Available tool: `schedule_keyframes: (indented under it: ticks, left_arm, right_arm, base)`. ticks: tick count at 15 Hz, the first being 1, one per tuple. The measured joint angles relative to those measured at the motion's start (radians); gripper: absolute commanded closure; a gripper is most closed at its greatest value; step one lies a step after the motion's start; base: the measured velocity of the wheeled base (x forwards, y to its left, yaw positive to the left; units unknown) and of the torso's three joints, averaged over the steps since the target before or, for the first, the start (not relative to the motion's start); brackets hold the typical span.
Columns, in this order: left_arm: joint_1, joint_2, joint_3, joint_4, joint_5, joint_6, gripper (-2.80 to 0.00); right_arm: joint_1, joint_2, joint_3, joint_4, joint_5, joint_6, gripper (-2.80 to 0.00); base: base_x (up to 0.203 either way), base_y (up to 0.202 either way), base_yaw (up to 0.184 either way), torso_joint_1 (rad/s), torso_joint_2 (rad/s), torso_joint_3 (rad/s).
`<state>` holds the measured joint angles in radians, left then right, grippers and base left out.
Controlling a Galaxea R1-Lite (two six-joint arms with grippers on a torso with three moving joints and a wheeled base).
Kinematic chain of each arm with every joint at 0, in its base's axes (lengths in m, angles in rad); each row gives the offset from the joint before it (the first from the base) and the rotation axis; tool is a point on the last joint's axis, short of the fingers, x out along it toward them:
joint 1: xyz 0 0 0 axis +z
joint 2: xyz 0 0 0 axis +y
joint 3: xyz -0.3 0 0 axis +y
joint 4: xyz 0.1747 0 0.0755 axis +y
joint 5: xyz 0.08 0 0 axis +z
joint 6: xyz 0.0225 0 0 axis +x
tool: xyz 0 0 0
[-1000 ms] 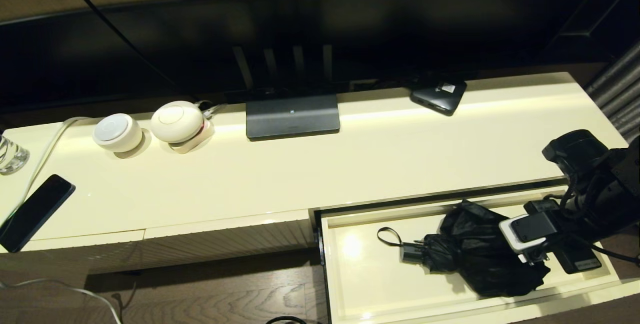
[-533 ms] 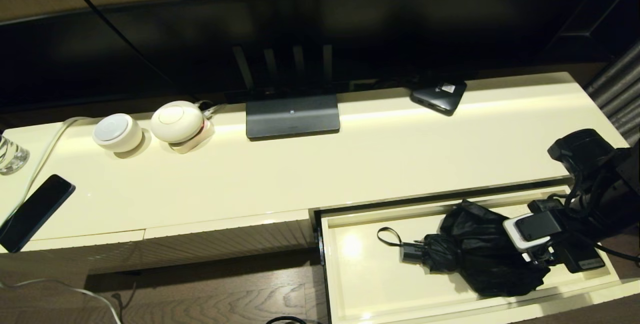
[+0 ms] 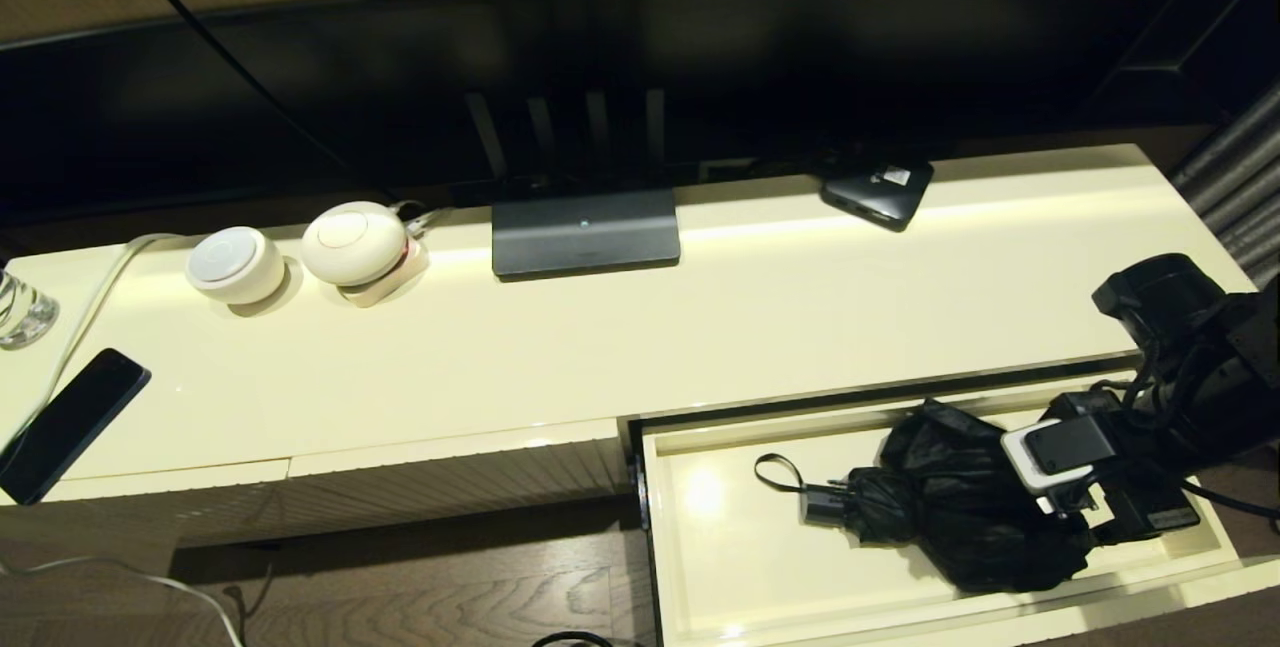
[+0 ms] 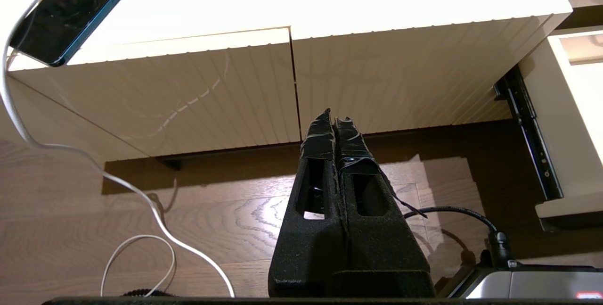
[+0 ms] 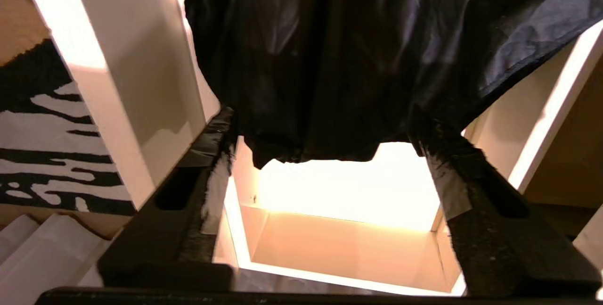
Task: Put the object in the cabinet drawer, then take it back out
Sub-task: Take the umbrella out of the drawer and put it on the table
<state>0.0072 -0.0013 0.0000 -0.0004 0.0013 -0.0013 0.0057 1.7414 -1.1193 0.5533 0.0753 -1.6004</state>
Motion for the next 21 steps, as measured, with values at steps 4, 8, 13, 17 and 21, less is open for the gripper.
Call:
schedule_keyframes:
  ticks: [4, 8, 13, 17, 21]
  left_arm:
    - [0.000, 0.000, 0.000, 0.000, 0.000, 0.000, 0.00]
    - [0.000, 0.000, 0.000, -0.001, 0.000, 0.000, 0.00]
    - [0.000, 0.000, 0.000, -0.001, 0.000, 0.000, 0.00]
    - [0.000, 0.000, 0.000, 0.000, 0.000, 0.000, 0.00]
    - [0.000, 0.000, 0.000, 0.000, 0.000, 0.000, 0.00]
  right_arm:
    - [-0.001, 0.036, -0.023, -0.037, 0.000, 0.005, -2.80]
    - [-0.007, 0.063, -0.026, -0.056, 0.002, 0.007, -2.80]
    - [-0.013, 0.078, -0.030, -0.078, 0.004, 0.009, -2.80]
    - [-0.013, 0.087, -0.032, -0.080, 0.006, 0.011, -2.80]
    - [-0.013, 0.108, -0.025, -0.084, 0.011, 0.012, -2.80]
  base:
    - [0.000, 0.000, 0.000, 0.000, 0.00, 0.000]
    - [0.000, 0.000, 0.000, 0.000, 0.00, 0.000]
    - [0.000, 0.000, 0.000, 0.000, 0.00, 0.000]
    - [0.000, 0.000, 0.000, 0.000, 0.00, 0.000]
    - [0.000, 0.000, 0.000, 0.000, 0.00, 0.000]
